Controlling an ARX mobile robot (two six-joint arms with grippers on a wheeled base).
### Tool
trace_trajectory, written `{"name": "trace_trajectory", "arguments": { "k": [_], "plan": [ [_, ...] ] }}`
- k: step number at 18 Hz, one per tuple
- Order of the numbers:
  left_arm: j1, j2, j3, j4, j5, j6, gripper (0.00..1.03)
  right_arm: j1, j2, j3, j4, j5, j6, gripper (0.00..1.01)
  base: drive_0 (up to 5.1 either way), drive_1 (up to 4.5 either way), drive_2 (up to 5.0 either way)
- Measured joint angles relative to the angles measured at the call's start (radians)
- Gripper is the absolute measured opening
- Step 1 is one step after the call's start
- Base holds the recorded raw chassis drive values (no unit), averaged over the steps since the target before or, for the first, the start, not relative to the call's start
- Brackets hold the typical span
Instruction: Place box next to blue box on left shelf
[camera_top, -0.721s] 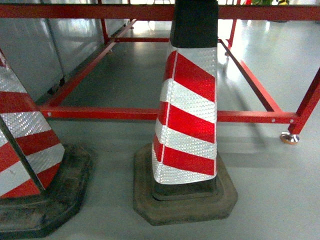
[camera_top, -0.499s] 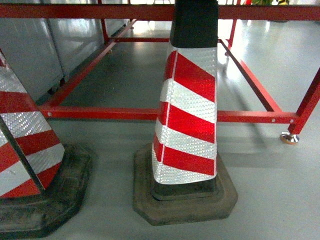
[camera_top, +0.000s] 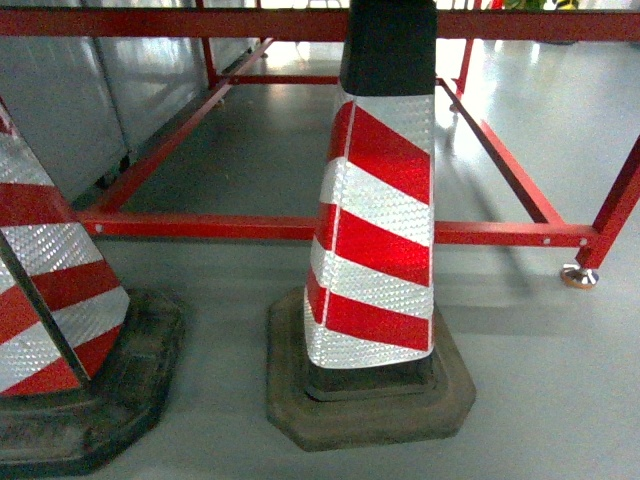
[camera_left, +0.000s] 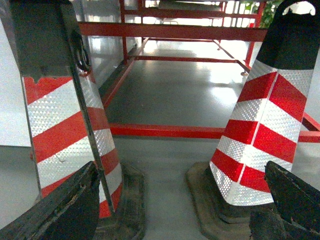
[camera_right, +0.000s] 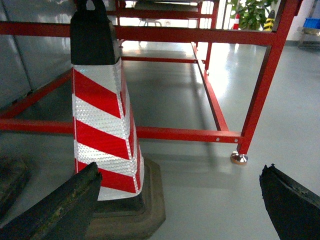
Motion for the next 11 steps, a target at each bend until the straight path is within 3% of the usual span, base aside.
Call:
{"name": "trace_trajectory", "arguments": {
  "k": [11],
  "plan": [
    [0.0, 0.0, 0.0, -0.002, -0.002, 0.0, 0.98, 0.0, 0.0, 0.0, -0.002, 0.0, 0.0, 0.98, 0.0, 0.0, 0.0]
  ]
}}
